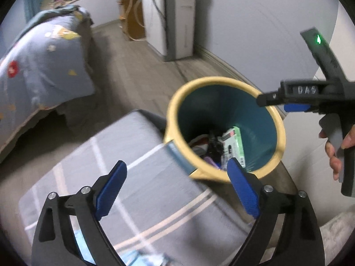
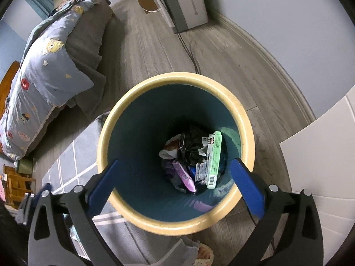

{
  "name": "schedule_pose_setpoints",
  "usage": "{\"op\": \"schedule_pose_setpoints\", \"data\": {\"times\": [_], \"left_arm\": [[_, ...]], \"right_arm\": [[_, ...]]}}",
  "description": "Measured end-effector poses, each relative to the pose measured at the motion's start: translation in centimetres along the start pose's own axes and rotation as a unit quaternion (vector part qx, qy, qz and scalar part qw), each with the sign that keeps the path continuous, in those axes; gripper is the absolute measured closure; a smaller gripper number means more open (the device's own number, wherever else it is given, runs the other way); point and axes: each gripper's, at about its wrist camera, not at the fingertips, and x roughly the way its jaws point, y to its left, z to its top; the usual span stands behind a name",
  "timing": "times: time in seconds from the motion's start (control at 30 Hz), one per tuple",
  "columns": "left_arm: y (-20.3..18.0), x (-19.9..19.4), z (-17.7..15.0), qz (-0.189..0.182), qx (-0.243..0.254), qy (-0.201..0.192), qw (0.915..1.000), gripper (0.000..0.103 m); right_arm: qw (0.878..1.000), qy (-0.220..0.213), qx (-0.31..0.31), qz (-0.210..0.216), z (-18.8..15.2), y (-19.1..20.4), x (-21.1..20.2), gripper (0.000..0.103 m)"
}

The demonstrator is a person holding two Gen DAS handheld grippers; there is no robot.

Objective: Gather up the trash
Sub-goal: 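Open both tools over the bin to drop the wrapper and packet, then move both tools back over the blue face masks on the mat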

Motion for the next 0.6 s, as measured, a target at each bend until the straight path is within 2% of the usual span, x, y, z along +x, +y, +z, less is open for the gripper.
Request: {"op": "schedule_pose_setpoints", "data": {"times": [0.13,0.27,0.43,0.6], "left_arm": [[2.2,-5.1,-1.5,0.032,-0.014,-0.023,0.9991,0.008],[4.9,-9.1,-4.0,0.064,-0.039,-0.028,0.9968,0.007],[9.2,-12.8,-8.3,0.119,-0.089,-0.015,0.9888,0.006],[12.8,-15.9,-12.1,0.144,-0.145,-0.018,0.9787,0.005]], "right_arm": [[1.0,0.001,-0.022,0.006,-1.6,2.4,-1.0,0.006],[0.998,0.004,-0.053,0.018,-3.6,5.9,-1.8,0.006],[0.994,0.017,-0.102,0.038,-7.2,10.9,-2.3,0.006],[0.988,0.046,-0.139,0.045,-10.9,15.0,-1.2,0.006]]}}
